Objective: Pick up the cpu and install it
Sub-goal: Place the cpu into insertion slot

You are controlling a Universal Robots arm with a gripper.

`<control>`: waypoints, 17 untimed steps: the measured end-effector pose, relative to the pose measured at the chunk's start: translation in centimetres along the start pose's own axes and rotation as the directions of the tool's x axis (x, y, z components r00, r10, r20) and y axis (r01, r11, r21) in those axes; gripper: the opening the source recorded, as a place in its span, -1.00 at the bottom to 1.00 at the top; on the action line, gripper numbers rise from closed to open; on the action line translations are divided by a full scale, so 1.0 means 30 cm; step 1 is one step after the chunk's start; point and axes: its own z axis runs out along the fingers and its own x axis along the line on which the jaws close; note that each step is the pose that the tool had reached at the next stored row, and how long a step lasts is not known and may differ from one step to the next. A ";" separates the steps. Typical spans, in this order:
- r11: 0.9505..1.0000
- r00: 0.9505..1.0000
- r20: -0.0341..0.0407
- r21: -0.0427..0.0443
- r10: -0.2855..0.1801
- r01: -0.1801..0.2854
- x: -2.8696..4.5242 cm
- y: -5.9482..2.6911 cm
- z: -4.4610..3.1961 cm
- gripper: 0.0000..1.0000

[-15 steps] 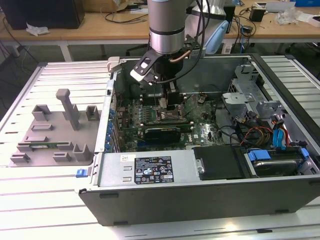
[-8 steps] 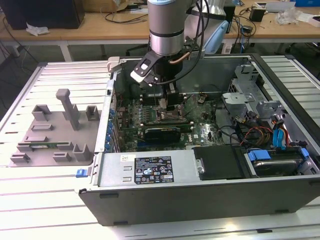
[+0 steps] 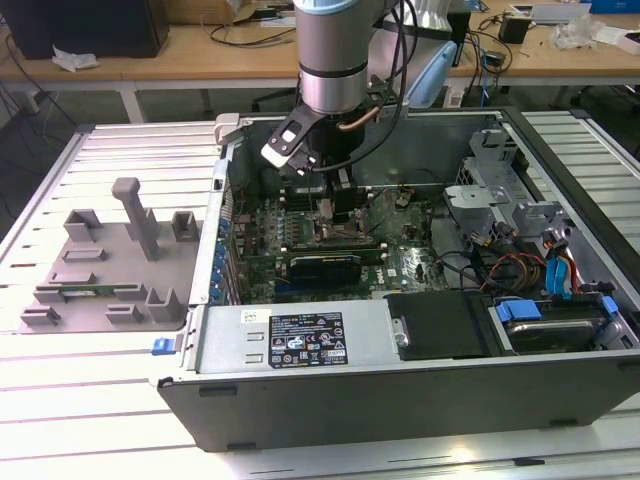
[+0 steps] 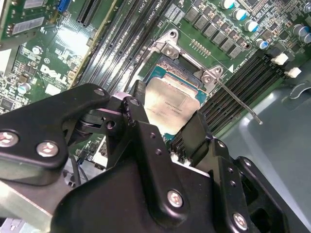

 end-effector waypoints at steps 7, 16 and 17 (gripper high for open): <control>1.000 1.000 0.000 0.000 0.000 0.000 0.001 0.000 0.006 0.08; 1.000 1.000 0.000 0.000 0.000 0.000 0.007 0.008 0.039 0.08; 1.000 1.000 0.000 0.000 0.000 0.000 0.006 0.013 0.044 0.08</control>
